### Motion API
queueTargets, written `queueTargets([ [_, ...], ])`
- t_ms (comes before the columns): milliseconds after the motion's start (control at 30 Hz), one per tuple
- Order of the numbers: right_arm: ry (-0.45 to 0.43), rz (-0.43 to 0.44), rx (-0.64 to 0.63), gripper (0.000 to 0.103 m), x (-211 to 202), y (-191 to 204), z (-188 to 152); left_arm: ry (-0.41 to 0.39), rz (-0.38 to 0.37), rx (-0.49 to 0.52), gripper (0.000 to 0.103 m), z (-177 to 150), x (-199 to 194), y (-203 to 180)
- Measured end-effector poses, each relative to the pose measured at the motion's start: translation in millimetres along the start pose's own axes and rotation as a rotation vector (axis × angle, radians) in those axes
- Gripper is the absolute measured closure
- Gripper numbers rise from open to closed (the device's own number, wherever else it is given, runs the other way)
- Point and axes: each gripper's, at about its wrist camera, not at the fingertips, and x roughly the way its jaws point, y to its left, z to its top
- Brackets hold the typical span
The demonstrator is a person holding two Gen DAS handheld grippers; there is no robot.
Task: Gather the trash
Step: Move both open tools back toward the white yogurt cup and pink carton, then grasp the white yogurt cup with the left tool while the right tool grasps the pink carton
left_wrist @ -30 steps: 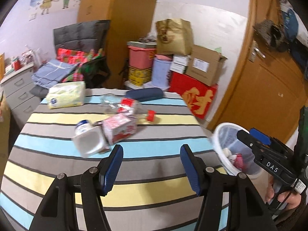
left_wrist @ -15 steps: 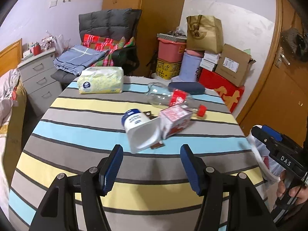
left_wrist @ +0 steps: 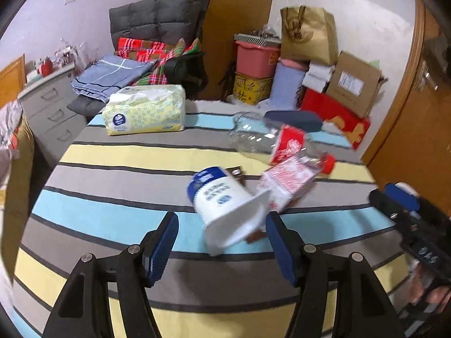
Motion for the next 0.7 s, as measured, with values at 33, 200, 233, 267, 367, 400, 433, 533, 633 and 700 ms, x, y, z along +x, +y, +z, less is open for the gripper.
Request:
queueTargets([
  [33, 0.003, 0.0, -0.002, 0.042, 2.0, 1.7, 1.5, 0.004, -0.002, -0.008, 0.039, 0.2, 3.2, 3.4],
  [200, 0.015, 0.024, -0.006, 0.042, 11.3, 8.0, 5.5, 0.017, -0.016, -0.043, 0.049, 0.1, 14.5, 17.6],
  [233, 0.022, 0.029, -0.007, 0.042, 13.9, 10.3, 6.2, 0.027, -0.034, -0.049, 0.053, 0.2, 17.9, 20.3],
  [267, 0.025, 0.036, -0.009, 0.042, 15.9, 12.5, 7.0, 0.038, -0.047, -0.06, 0.061, 0.5, 20.7, 23.4],
  [367, 0.03, 0.059, -0.016, 0.042, 20.0, 18.8, 7.5, 0.042, -0.039, -0.075, 0.068, -0.2, 23.5, 28.7],
  [400, 0.032, 0.074, -0.018, 0.042, 21.4, 21.1, 7.4, 0.046, -0.041, -0.084, 0.077, 0.2, 24.5, 30.3],
  [433, 0.037, 0.083, -0.018, 0.042, 22.9, 22.3, 7.5, 0.048, -0.045, -0.09, 0.081, 0.5, 25.0, 31.5],
  [533, 0.047, 0.097, -0.015, 0.042, 25.6, 26.1, 8.2, 0.028, -0.023, -0.099, 0.087, 0.2, 20.8, 36.5],
  [633, 0.041, 0.108, -0.005, 0.042, 25.5, 30.9, 9.8, 0.006, 0.0, -0.099, 0.089, 1.1, 13.5, 43.5],
  [700, 0.034, 0.122, 0.0, 0.042, 25.5, 36.2, 11.5, -0.006, 0.019, -0.103, 0.089, 0.1, 8.0, 50.1],
])
